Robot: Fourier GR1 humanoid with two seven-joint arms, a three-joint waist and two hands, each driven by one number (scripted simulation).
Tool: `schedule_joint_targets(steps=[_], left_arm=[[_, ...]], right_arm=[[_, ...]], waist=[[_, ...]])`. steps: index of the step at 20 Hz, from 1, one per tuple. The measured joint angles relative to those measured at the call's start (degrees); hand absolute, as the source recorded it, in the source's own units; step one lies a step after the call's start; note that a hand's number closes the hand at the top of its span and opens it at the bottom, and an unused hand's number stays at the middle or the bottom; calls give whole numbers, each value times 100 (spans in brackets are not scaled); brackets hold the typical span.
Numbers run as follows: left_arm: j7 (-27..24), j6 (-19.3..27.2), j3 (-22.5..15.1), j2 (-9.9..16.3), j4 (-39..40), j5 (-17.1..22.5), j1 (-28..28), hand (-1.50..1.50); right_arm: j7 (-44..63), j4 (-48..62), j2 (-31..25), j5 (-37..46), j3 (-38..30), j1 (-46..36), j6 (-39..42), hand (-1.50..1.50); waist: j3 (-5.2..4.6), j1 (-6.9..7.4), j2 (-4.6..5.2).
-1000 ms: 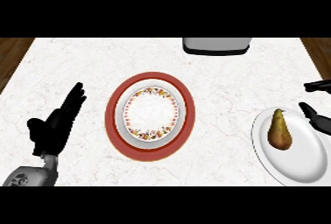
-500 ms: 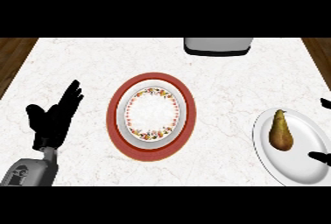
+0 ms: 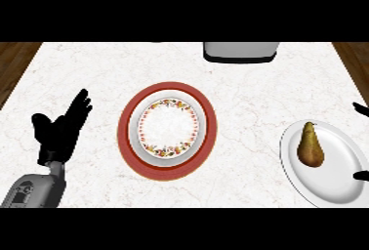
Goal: Pick the pear from the plate and place it in the plate
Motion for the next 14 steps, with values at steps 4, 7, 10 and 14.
schedule_joint_targets(steps=[4,7,10,14], left_arm=[[16,36,3,-99,58,-91,-43,0],[79,0,61,-84,-61,-83,14,0],[103,-77,133,-68,-15,-79,-41,0],[193,-75,162,-128,-4,-142,-139,0]], right_arm=[[567,-181,-44,426,251,-132,92,-150],[903,-390,9,781,442,-10,-18,-150],[1301,-503,62,1180,582,-95,-154,-150],[1920,-721,203,1657,754,-132,-237,-150]], waist=[[-1,-15,-7],[-4,-21,-14],[-3,-21,-11],[-4,-29,-13]])
